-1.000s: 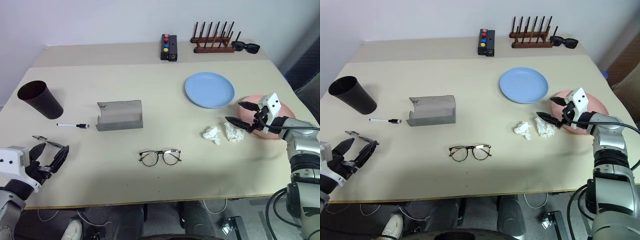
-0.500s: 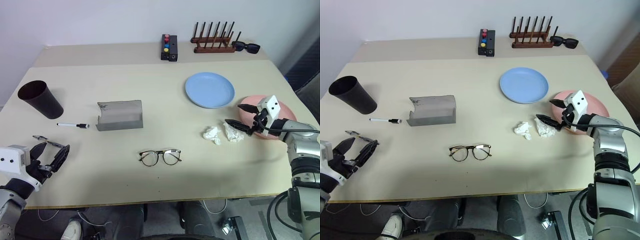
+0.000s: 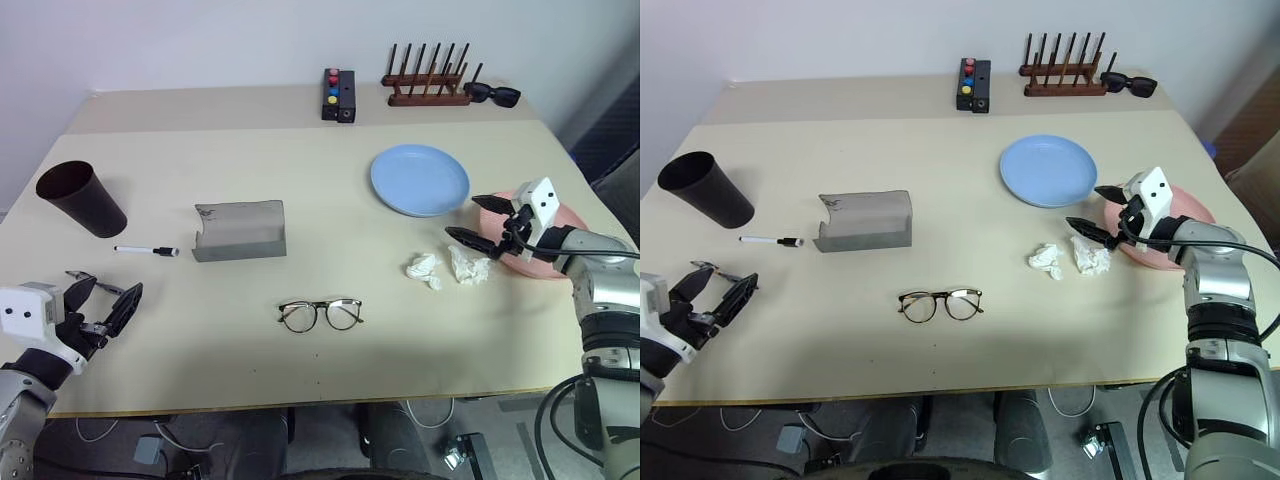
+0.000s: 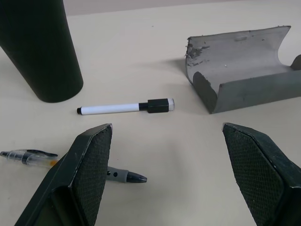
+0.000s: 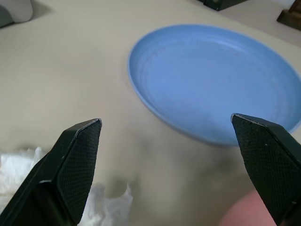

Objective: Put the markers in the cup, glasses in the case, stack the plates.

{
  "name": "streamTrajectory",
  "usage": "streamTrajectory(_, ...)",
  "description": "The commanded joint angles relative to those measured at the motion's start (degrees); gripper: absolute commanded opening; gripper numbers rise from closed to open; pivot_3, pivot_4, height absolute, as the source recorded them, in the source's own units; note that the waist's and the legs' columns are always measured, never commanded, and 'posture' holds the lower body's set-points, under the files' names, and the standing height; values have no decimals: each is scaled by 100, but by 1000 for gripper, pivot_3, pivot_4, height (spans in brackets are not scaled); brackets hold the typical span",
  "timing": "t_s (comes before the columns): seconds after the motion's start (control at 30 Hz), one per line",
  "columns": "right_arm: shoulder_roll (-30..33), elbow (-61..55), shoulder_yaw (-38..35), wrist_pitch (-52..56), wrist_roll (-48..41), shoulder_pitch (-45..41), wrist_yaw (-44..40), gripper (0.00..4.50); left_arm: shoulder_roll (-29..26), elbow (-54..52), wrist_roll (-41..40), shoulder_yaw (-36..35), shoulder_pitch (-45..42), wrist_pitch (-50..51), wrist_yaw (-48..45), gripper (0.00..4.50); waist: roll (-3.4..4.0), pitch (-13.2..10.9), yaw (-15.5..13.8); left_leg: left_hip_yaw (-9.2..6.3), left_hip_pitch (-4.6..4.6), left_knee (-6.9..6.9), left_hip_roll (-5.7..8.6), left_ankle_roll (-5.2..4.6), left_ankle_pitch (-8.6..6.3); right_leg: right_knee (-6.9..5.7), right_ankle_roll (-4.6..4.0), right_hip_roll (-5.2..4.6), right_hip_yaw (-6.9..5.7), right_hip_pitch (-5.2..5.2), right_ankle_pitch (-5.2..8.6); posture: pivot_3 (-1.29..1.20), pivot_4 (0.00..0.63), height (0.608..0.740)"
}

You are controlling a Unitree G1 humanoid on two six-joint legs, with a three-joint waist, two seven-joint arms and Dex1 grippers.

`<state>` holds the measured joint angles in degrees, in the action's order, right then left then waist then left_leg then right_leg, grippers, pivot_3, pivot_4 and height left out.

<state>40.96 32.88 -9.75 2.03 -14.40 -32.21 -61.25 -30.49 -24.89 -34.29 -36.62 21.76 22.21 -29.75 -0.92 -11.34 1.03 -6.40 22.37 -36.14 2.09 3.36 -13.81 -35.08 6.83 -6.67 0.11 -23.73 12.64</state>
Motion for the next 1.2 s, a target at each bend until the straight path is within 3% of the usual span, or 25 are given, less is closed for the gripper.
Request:
streamTrajectory(0.03, -174, -413, 29, 73, -91, -34, 166, 4500, -10, -49, 74, -11, -76, -108, 36, 3809, 0, 0, 3, 0, 0, 0, 0, 0, 0, -1, 0, 0, 0, 0, 0, 0, 150, 734)
streamTrajectory(0.33, -515, -1714, 175, 504, -239, 329, 485, 4500, -204, 234, 327, 30, -319, 1, 177, 3809, 0, 1, -26, -3, 1, -1, 1, 0, 0, -1, 0, 0, -1, 0, 0, 0, 150, 734)
streamTrajectory(0.43, -659, -2005, 251, 564, -308, 400, 505, 4500, -101, 440, 594, -30, -662, 232, 933, 4463, 0, 1, -22, -4, 0, 1, 0, 0, 0, -2, 0, 1, -1, 0, 0, 0, 150, 734)
streamTrajectory(0.7, -1083, -2263, 646, 748, -418, 137, 460, 4500, 899, 261, 818, -162, -2145, 1950, 3767, 4463, -3, 3, -22, -9, -2, -6, 2, 1, 1, -11, 27, 2, -2, 1, -15, 0, 150, 734)
streamTrajectory(0.9, -1364, -2630, 898, 1026, -573, 160, 439, 4500, 1541, 80, 903, -290, -2936, 3262, 5069, 4463, -7, 5, -25, -14, -2, -5, 3, 2, 1, -11, 29, 5, -3, 1, -16, 0, 150, 734)
streamTrajectory(1.2, -1639, -3569, 1148, 1531, -789, 635, 696, 4500, 1600, 784, 1253, -928, -4288, 5027, 5916, 4463, -11, 7, -24, -19, -2, -5, 4, 4, 3, -14, 30, 10, -5, 1, -16, 0, 150, 734)
